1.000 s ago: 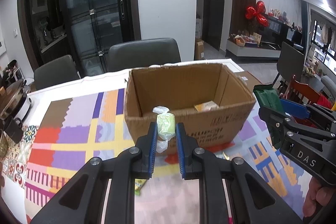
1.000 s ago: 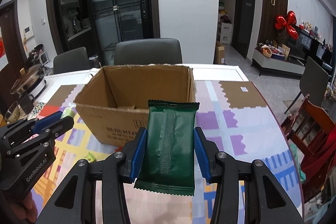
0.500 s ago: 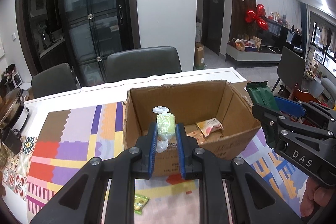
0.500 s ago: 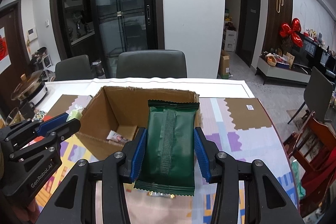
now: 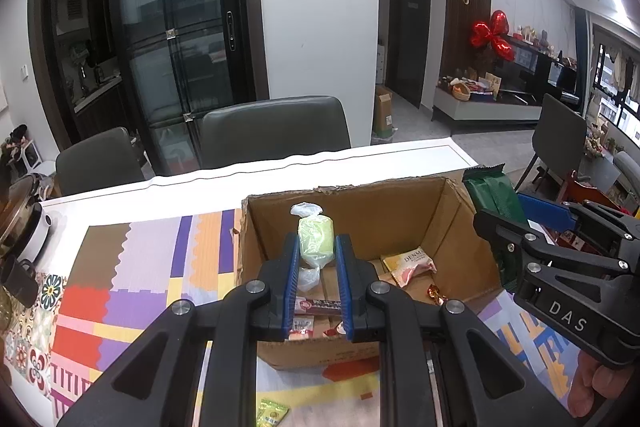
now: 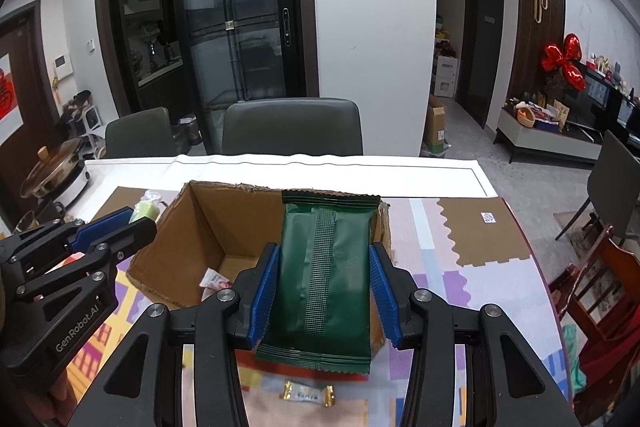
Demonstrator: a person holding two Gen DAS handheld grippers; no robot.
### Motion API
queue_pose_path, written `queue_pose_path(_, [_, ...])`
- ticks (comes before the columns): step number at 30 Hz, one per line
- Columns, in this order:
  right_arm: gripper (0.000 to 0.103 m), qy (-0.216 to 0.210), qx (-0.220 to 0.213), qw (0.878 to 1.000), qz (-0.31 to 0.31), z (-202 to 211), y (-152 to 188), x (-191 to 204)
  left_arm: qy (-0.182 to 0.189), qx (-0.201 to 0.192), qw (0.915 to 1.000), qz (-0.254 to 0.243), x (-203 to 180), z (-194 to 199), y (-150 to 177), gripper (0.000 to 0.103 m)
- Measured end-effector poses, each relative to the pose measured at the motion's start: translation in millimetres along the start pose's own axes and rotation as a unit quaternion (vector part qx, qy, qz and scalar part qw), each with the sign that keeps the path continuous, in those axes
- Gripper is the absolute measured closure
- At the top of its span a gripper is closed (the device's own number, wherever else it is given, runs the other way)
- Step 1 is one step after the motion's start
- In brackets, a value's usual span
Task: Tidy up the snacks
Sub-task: 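Open both tools to drop the candy and packet into the box, then withdraw both open tools from the box back over the table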
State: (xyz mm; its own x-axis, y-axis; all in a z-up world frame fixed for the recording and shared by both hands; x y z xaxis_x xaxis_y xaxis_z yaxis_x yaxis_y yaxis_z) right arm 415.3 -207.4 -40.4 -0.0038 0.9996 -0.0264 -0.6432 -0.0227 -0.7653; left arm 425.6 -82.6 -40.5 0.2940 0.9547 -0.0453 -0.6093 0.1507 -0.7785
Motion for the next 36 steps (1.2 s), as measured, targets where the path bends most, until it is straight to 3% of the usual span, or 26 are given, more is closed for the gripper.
queue_pose_path(10, [0.057,-0.008,0.011,1.0,0.003,-18,4,0,-0.004,0.006,1.0,0.001,0,-14,2,0.081])
queue_pose_path(13, [0.056,-0.011,0.011,1.0,0.002,-19,3,0,-0.005,0.003,1.0,0.0,0,-13,3,0.059])
queue_pose_path(15, [0.048,-0.011,0.009,1.0,0.0,-19,2,-1,-0.008,-0.001,1.0,0.001,2,-12,3,0.053])
queue_pose_path(17, [0.028,-0.005,-0.002,1.0,-0.002,-15,-1,-2,-0.01,-0.001,0.9999,0.005,4,-10,2,0.05])
queue_pose_path(20, [0.018,0.01,-0.013,1.0,-0.002,-10,-4,-4,-0.017,-0.007,0.9998,0.005,6,-7,1,0.043])
queue_pose_path(26, [0.018,0.015,-0.021,1.0,-0.008,-2,-7,-6,-0.028,-0.018,0.9995,0.0,10,5,-2,0.033])
queue_pose_path(36, [0.018,0.024,-0.031,0.999,-0.003,24,-7,0,-0.033,-0.028,0.9991,0.0,17,32,-1,0.031])
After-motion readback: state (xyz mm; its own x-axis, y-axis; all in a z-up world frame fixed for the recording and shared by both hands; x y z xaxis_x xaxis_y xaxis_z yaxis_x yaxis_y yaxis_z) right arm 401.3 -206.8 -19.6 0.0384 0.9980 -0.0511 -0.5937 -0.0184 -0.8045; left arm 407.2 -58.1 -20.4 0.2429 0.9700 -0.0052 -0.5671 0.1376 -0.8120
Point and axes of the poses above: each gripper's, at about its wrist camera, not at the fingertips, and z roughly against the way its jaws point, x to its left, y to its underside, the point moved 8 cm from there along -z, roughly the way its jaws point, and after that the axes turned 5 degrees about z, right-handed, at the moved point
